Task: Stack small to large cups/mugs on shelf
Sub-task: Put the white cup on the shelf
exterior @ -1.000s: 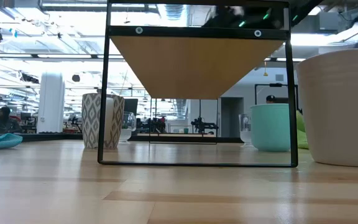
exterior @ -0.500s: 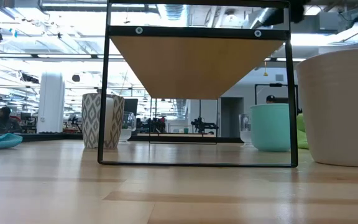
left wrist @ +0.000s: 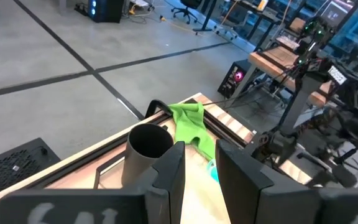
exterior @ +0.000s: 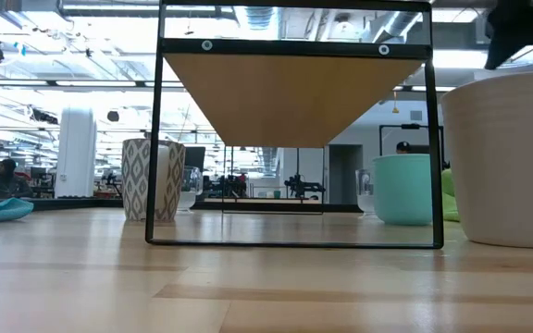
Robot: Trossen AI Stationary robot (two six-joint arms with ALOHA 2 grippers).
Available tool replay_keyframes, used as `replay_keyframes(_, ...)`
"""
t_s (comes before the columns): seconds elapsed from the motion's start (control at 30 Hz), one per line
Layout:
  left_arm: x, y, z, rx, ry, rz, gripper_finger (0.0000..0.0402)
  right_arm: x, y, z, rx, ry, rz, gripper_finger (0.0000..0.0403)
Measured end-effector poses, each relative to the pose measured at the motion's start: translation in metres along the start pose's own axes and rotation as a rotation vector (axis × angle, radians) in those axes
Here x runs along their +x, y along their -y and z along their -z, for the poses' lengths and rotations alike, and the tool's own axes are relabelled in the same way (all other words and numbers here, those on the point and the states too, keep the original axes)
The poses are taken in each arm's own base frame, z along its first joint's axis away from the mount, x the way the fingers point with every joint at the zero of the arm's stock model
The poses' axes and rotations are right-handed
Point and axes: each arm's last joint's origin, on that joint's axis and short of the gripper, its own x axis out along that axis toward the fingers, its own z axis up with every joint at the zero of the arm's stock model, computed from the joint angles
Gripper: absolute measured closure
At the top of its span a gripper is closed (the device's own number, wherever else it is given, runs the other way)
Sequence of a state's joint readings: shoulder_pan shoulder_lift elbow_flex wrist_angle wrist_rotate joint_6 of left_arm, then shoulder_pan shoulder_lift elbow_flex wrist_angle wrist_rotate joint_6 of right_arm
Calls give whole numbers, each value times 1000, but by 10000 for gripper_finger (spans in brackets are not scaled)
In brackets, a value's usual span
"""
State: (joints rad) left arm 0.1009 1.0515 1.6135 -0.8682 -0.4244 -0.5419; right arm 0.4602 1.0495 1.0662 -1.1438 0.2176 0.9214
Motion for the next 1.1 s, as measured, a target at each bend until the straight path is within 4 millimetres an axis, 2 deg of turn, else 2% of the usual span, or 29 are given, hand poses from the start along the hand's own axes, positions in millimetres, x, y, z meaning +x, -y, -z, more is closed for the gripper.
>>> replay_keyframes(0.17,0,-1,1,5,-9,-6,322,16,-14,4,17,-53,45,17)
replay_keyframes(0.67,0,-1,1,14,-13,-8,322,49,-31,1,-39,-115,123,17)
replay_keyframes(1.1,0,0,2,24,-27,18,322,72,-21,-22,-109,-145,137,17)
